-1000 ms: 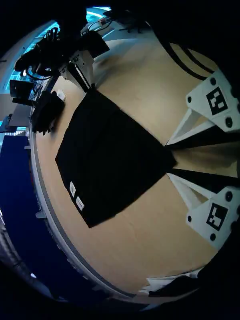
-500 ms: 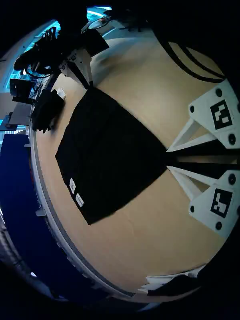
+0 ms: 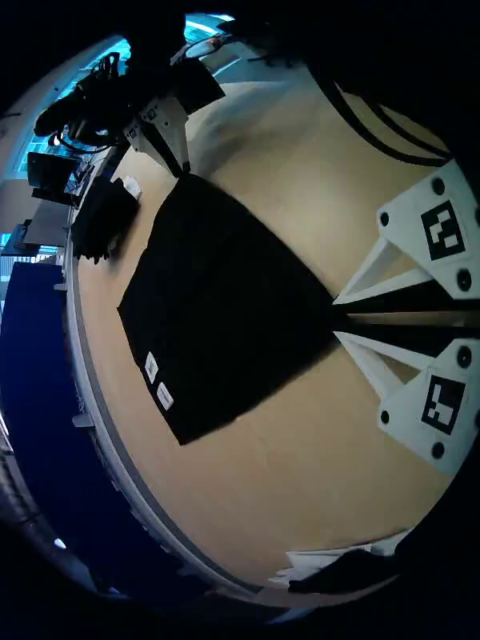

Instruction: Fold towel

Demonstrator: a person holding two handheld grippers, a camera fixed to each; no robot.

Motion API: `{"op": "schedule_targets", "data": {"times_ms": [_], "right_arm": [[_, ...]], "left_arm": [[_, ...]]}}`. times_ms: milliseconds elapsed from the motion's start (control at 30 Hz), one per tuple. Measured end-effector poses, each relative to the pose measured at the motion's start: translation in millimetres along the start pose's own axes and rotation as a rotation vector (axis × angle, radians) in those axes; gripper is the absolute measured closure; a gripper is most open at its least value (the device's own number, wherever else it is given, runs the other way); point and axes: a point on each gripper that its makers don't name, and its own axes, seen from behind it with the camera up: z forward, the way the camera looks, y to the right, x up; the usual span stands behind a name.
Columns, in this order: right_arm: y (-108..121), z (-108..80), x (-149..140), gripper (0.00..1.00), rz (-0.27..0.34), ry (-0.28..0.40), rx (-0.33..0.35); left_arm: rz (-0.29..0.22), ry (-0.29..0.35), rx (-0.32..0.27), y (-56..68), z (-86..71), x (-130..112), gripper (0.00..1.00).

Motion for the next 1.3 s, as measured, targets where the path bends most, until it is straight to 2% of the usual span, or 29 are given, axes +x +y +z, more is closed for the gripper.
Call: {"op": "schedule_targets", "data": {"times_ms": [300, 600, 867, 1300], "right_arm": [[-5, -23.1, 15, 0.86, -0.022, 0.018, 0.013], [-17, -55.0, 35, 0.86, -0.019, 0.049, 0.035], [-26, -83.1, 47, 0.86, -0.009, 0.065, 0.052], [-35, -107.2, 53, 0.87, 0.005, 0.066, 0.059]], "left_arm": [[-0.045, 0.018, 0.006, 5.0, -20.1, 9, 0.92], [-0.113, 0.027, -0.001, 18.5, -51.3, 17, 0.92], [-0.148, 0.028, 0.008, 25.6, -77.9, 21, 0.92], [-0.184, 0.035, -0.004, 40.4, -109.0, 30, 0.92]]}}
